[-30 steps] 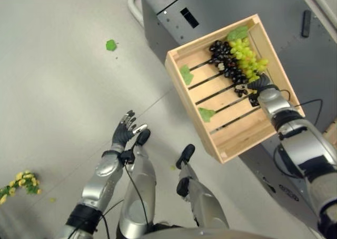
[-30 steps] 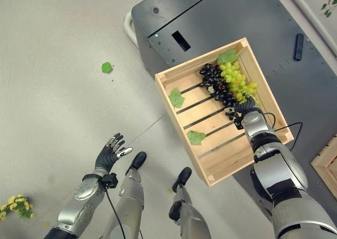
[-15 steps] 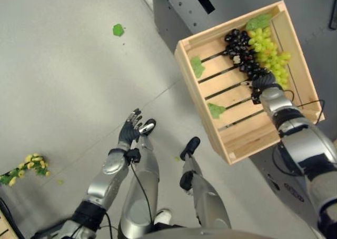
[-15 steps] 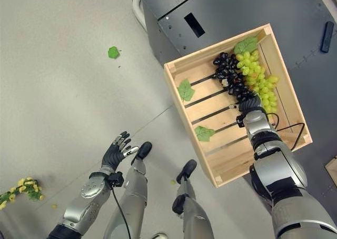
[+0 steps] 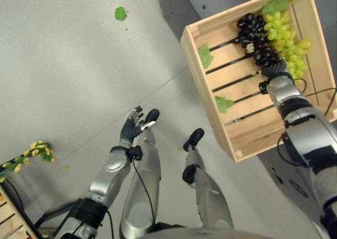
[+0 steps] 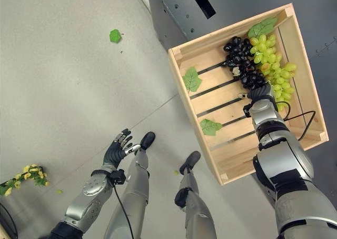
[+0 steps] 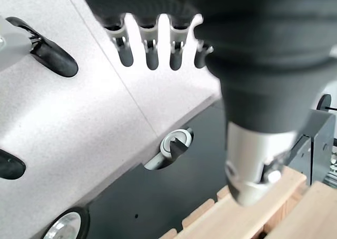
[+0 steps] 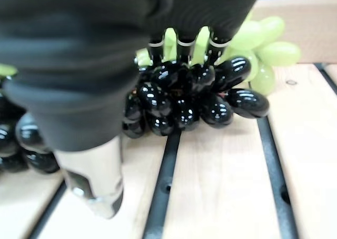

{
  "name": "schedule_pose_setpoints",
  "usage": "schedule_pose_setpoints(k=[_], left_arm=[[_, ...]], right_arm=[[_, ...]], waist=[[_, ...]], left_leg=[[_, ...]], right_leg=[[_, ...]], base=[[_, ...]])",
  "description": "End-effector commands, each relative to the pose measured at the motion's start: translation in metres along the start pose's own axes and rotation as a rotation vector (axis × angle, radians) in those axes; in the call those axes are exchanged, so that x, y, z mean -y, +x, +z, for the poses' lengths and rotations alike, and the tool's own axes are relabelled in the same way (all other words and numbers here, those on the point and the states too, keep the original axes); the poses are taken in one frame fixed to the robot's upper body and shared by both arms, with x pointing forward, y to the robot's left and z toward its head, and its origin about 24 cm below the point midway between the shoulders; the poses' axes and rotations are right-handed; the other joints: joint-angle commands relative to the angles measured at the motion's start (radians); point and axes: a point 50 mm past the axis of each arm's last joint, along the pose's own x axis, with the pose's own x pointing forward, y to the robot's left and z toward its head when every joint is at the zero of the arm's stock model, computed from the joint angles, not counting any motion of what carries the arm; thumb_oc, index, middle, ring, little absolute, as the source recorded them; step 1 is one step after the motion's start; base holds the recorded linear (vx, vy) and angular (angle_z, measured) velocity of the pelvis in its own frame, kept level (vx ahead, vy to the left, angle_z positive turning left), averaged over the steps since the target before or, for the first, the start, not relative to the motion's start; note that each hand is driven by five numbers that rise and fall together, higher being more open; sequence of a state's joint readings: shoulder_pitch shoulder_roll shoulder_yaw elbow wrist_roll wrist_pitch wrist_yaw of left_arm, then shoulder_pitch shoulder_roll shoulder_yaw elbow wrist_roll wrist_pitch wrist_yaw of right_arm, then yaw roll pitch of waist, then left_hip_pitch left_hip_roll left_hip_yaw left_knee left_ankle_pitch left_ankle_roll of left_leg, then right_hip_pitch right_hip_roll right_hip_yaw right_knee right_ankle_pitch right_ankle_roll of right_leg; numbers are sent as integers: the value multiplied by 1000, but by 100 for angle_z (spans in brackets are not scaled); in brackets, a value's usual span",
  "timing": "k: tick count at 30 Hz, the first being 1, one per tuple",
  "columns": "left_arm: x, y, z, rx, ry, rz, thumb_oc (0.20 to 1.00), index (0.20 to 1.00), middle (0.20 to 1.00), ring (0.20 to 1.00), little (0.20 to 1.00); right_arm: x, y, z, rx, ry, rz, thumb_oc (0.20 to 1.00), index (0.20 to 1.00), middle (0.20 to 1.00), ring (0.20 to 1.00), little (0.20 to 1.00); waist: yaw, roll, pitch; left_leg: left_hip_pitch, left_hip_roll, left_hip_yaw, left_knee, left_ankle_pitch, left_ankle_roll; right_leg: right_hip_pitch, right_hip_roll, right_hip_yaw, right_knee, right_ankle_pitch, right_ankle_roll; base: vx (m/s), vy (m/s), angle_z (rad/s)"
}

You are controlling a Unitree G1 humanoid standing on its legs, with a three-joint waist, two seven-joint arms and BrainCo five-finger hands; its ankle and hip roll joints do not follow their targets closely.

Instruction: Pick up the fruits from the basket on one side to the basket on the other side

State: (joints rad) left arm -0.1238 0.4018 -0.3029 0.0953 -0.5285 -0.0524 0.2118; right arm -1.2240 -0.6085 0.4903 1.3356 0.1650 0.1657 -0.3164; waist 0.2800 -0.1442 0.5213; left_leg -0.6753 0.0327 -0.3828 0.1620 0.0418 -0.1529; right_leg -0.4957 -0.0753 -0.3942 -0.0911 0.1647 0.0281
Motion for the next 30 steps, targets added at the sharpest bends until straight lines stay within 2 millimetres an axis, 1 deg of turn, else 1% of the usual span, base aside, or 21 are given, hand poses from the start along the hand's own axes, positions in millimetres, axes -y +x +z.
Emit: schedule_pose_setpoints(k=[1,2,3,4,5,7,8,9,10,11,12,13,14,15,16,21,26,29,30], left_arm=[[21,-9,22,121,-28,-89,1000,1000,1000,1000,1000],[21,-9,22,121,-28,-89,1000,1000,1000,1000,1000],[22,-8,22,119,-29,-86,1000,1000,1000,1000,1000],[22,-8,22,119,-29,-86,1000,1000,1000,1000,1000],[22,-8,23,123,-30,-85,1000,1000,1000,1000,1000],[23,-8,24,128,-27,-85,1000,1000,1000,1000,1000],[23,-8,24,128,-28,-85,1000,1000,1000,1000,1000],[24,-8,24,130,-23,-91,1000,1000,1000,1000,1000],[25,-8,25,133,-24,-94,1000,1000,1000,1000,1000],[26,-8,24,133,-27,-96,1000,1000,1000,1000,1000],[27,-8,26,139,-28,-98,1000,1000,1000,1000,1000],[29,-9,24,133,-33,-99,1000,1000,1000,1000,1000],[30,-7,28,149,-30,-103,1000,1000,1000,1000,1000],[30,-8,26,144,-35,-100,1000,1000,1000,1000,1000],[32,-7,26,147,-40,-99,1000,1000,1000,1000,1000],[38,-7,26,149,-60,-97,1000,1000,1000,1000,1000],[44,-5,24,141,-72,-101,1000,1000,1000,1000,1000],[49,-4,23,134,-81,-113,1000,1000,1000,1000,1000],[51,-3,22,131,-82,-120,1000,1000,1000,1000,1000]], right_arm=[[21,-1,52,197,-91,-54,1000,1000,1000,1000,1000],[21,-1,52,197,-91,-54,1000,1000,1000,1000,1000],[29,0,58,209,-120,-79,1000,1000,1000,1000,1000],[29,0,58,210,-120,-79,1000,1000,1000,1000,1000],[35,0,62,214,-147,-103,1000,1000,1000,1000,1000],[36,0,67,230,-201,-119,1000,1000,1000,1000,1000],[36,0,68,231,-201,-119,1000,1000,1000,1000,1000],[37,-2,76,257,-310,-146,950,950,950,950,950],[39,-2,75,257,-336,-156,636,636,636,636,636],[35,-3,76,264,-356,-152,548,548,548,548,548],[35,-3,76,267,-361,-155,507,507,507,507,507],[28,-3,73,267,-370,-138,511,511,511,511,511],[29,-4,76,272,-355,-146,391,391,391,391,391],[25,-4,74,269,-352,-137,238,238,238,238,238],[25,-4,72,265,-335,-142,200,200,200,200,200],[14,-4,60,235,-239,-131,200,200,200,200,200],[-3,-6,45,180,-64,-83,200,200,200,200,200],[-10,-8,40,158,-2,-66,200,200,200,200,200],[-13,-8,37,139,44,-58,200,200,200,200,200]], waist=[[-1,64,-1],[-1,64,-1],[-3,60,-1],[-3,60,-1],[-5,57,-1],[-5,55,-1],[-5,55,-1],[-3,54,-1],[-2,57,-1],[-2,59,-1],[0,62,-1],[-2,67,-1],[1,72,-1],[-3,76,-1],[-2,82,-1],[2,105,-1],[5,130,-1],[7,143,-1],[7,148,-1]], left_leg=[[-3,-2,8,-107,53,-10],[-3,-2,8,-107,53,-10],[-6,-4,6,-108,52,-10],[-7,-4,6,-108,52,-10],[-10,-4,6,-109,52,-10],[-16,-6,7,-108,52,-11],[-17,-7,7,-108,52,-11],[-26,-9,7,-109,53,-11],[-30,-10,5,-109,54,-10],[-36,-11,2,-110,56,-10],[-41,-13,0,-110,57,-10],[-19,-8,3,-114,29,-12],[-54,-17,-5,-111,59,-11],[-32,-12,-1,-116,32,-12],[-39,-15,-2,-115,34,-11],[-67,-21,-5,-120,39,-9],[-91,-30,-8,-119,44,-5],[-99,-33,-6,-121,46,-4],[-100,-34,-5,-122,46,-2]], right_leg=[[45,-64,-17,134,-224,109],[45,-64,-18,134,-225,109],[44,-65,-21,135,-227,109],[43,-65,-21,135,-227,109],[41,-67,-23,136,-227,110],[36,-68,-22,136,-226,110],[35,-69,-22,136,-226,110],[28,-69,-25,139,-226,110],[24,-70,-27,141,-228,111],[19,-71,-29,144,-228,111],[16,-73,-31,147,-231,111],[36,-69,-21,153,-263,113],[7,-76,-38,155,-234,113],[25,-72,-26,160,-265,113],[19,-75,-31,166,-267,114],[-9,-78,-39,176,-274,114],[-33,-86,-44,189,-282,112],[-45,-89,-44,194,-283,113],[-49,-92,-43,195,-282,113]], base=[[14,-4,9],[14,1,8],[7,3,6],[18,8,6],[0,0,0],[0,0,0],[0,0,0],[0,0,0],[0,0,0],[0,0,0],[97,-65,2],[18,10,3],[84,-56,8],[10,11,14],[93,-68,21],[7,6,6],[3,9,1],[-1,34,6],[-3,35,4]])
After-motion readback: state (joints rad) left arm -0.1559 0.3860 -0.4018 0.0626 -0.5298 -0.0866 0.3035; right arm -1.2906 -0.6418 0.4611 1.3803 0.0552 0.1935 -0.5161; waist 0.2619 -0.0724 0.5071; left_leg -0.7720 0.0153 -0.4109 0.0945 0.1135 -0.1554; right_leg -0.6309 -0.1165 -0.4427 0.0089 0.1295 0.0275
